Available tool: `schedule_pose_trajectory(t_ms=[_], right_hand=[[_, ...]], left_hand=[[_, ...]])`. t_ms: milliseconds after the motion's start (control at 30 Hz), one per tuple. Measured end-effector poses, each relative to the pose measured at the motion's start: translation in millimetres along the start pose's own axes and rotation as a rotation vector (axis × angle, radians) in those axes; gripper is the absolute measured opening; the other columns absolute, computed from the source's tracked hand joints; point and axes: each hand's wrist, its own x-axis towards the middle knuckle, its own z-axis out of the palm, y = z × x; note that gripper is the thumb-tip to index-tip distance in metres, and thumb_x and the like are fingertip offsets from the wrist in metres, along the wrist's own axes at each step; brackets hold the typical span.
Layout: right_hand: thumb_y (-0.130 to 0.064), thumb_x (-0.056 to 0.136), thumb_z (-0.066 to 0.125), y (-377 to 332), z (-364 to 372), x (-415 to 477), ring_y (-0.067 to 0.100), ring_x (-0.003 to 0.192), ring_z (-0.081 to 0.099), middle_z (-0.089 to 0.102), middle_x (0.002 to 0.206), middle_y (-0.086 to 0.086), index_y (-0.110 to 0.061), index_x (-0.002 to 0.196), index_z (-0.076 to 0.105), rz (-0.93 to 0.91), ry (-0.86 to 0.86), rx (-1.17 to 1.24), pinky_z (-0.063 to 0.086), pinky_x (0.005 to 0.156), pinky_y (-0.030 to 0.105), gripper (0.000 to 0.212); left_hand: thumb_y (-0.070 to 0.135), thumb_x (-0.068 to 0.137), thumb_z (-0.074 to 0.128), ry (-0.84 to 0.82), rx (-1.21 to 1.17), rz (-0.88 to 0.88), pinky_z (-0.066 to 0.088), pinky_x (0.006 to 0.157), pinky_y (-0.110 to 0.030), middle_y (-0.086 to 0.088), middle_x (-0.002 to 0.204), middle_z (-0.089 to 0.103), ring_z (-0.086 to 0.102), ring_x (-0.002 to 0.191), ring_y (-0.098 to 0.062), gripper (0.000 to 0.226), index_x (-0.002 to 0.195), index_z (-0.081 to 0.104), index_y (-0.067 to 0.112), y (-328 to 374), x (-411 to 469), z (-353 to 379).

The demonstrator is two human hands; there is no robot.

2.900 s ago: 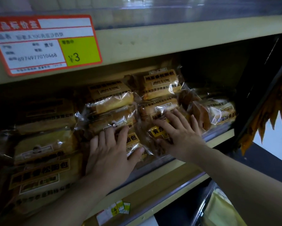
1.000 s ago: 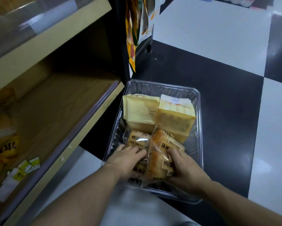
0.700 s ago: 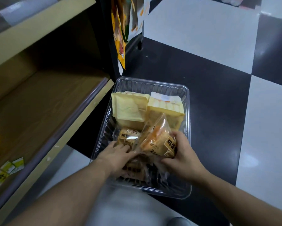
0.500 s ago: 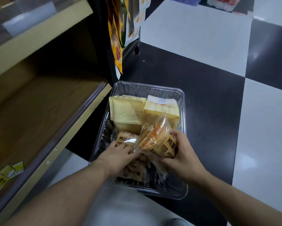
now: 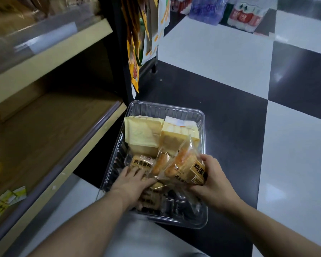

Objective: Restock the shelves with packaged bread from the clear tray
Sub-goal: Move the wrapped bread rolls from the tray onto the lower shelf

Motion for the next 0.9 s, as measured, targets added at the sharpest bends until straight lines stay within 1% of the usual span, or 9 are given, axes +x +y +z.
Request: schedule_pose_trajectory(t_ms=[67,133,267,367,500,633,700,767,900], right_hand=[[-0.056,0.042,0.075,2.7,0.9,-1.5,0.008,0.1,0.054,0.043,0.111,-0.015,-0.053,0.102,0.036,0.004,0.017,-0.016,0.053,0.082,0.034,0.071],[-0.053,0.044,0.077,4.4,0.0,-1.7,0.01,0.099,0.054,0.043,0.111,-0.013,-0.052,0.103,0.037,0.001,0.039,-0.023,0.054,0.082,0.037,0.071],[-0.03,0.057,0.086,4.8,-6.5,0.9,0.01,0.099,0.053,0.042,0.11,-0.012,-0.051,0.103,0.036,-0.027,0.064,-0.044,0.053,0.082,0.038,0.071],[-0.031,0.059,0.087,-2.2,-10.2,4.9,0.009,0.098,0.053,0.042,0.109,-0.014,-0.05,0.105,0.038,-0.041,0.08,-0.083,0.053,0.08,0.037,0.07],[-0.04,0.059,0.087,-23.0,-17.5,11.3,0.005,0.095,0.051,0.042,0.108,-0.014,-0.04,0.112,0.042,-0.073,0.089,-0.195,0.05,0.079,0.027,0.069],[-0.037,0.061,0.084,-56.2,-31.1,23.1,0.011,0.096,0.046,0.041,0.106,-0.013,-0.035,0.119,0.044,-0.165,0.067,-0.349,0.048,0.084,0.035,0.071],[-0.038,0.062,0.082,-77.2,-39.9,29.8,0.014,0.099,0.04,0.04,0.106,-0.011,-0.034,0.122,0.045,-0.239,0.06,-0.442,0.042,0.089,0.037,0.07],[-0.047,0.064,0.078,-101.4,-49.2,36.5,0.015,0.101,0.036,0.04,0.107,-0.012,-0.039,0.123,0.043,-0.313,0.04,-0.532,0.036,0.092,0.036,0.069],[-0.046,0.064,0.079,-158.0,-65.5,49.3,0.007,0.1,0.034,0.042,0.109,-0.012,-0.038,0.126,0.043,-0.446,0.006,-0.632,0.028,0.106,0.046,0.072]], left_hand=[[0.017,0.081,0.07,0.027,0.031,-0.008,0.014,0.111,-0.054,-0.01,0.154,0.021,0.021,0.138,-0.034,0.095,0.145,0.007,0.045,0.7,1.8,0.4],[0.006,0.082,0.065,0.083,0.067,0.018,0.022,0.106,-0.055,-0.007,0.146,0.033,0.034,0.129,-0.032,0.092,0.144,0.01,0.045,1.0,-0.8,-1.5],[0.004,0.086,0.056,0.203,0.126,0.093,0.025,0.098,-0.052,-0.006,0.14,0.042,0.036,0.123,-0.03,0.082,0.143,0.014,0.044,0.9,-15.4,-15.7],[0.003,0.084,0.055,0.257,0.139,0.138,0.027,0.092,-0.05,-0.007,0.132,0.051,0.04,0.118,-0.029,0.079,0.139,0.018,0.045,0.7,-31.6,-33.5],[0.014,0.086,0.06,0.231,0.045,0.117,0.027,0.092,-0.047,0.0,0.129,0.052,0.041,0.112,-0.024,0.071,0.138,0.024,0.047,-9.7,-59.2,-63.6],[0.027,0.089,0.058,0.25,-0.159,-0.001,0.027,0.084,-0.038,0.012,0.118,0.056,0.04,0.098,-0.013,0.061,0.134,0.027,0.053,-32.4,-92.4,-108.0],[0.028,0.089,0.058,0.284,-0.258,-0.075,0.027,0.088,-0.038,0.016,0.118,0.056,0.04,0.1,-0.009,0.06,0.133,0.027,0.056,-45.2,-108.8,-131.2],[0.03,0.089,0.059,0.323,-0.303,-0.136,0.026,0.091,-0.039,0.017,0.121,0.055,0.039,0.101,-0.008,0.06,0.132,0.027,0.057,-56.8,-127.5,-156.8],[0.035,0.088,0.059,0.444,-0.264,-0.221,0.027,0.091,-0.041,0.013,0.125,0.055,0.043,0.108,-0.015,0.059,0.131,0.026,0.056,-71.2,-166.3,-207.4]])
